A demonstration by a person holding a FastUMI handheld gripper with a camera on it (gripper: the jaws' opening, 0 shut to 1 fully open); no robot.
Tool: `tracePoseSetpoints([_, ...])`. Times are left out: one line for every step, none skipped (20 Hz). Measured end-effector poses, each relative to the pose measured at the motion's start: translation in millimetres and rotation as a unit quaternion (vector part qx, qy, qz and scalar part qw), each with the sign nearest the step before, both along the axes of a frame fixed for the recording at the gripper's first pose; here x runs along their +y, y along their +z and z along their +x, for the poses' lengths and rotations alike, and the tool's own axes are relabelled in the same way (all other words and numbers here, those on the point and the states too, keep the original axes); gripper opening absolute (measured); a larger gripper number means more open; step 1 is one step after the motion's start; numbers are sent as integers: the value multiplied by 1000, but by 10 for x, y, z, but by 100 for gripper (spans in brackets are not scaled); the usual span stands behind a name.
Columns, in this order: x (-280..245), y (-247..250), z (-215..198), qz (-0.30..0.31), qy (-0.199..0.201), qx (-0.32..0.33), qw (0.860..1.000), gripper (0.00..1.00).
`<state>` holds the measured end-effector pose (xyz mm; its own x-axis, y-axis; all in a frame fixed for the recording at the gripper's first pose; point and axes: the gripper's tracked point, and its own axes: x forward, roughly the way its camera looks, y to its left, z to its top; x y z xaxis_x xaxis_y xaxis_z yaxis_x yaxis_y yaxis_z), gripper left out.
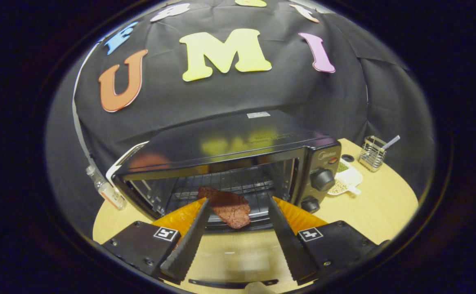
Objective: Open the toaster oven, put the food inside, and close the toaster oven door.
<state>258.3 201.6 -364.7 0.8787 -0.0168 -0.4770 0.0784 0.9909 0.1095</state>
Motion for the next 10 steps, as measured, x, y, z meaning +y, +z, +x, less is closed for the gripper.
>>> tracePoseSetpoints([-11, 25, -89, -4, 8, 1, 1000, 92])
tracePoseSetpoints([-34, 49, -185, -6, 13, 4, 1000, 92])
tracePoseSetpoints([-68, 53, -292, -14, 19, 8, 1000, 92])
tracePoseSetpoints([-111, 57, -389, -26, 24, 13, 999, 92])
tracePoseSetpoints([-158, 52, -505, -37, 28, 17, 999, 92])
tracePoseSetpoints([-138, -35, -573, -45, 34, 23, 998, 92])
tracePoseSetpoints([-165, -96, -698, -51, 41, 32, 997, 92])
tracePoseSetpoints([-198, -159, -817, -57, 44, 40, 997, 92])
tracePoseSetpoints([-228, -246, -951, -63, 50, 51, 995, 92])
tracePoseSetpoints([-257, -308, -1051, -66, 51, 58, 995, 92])
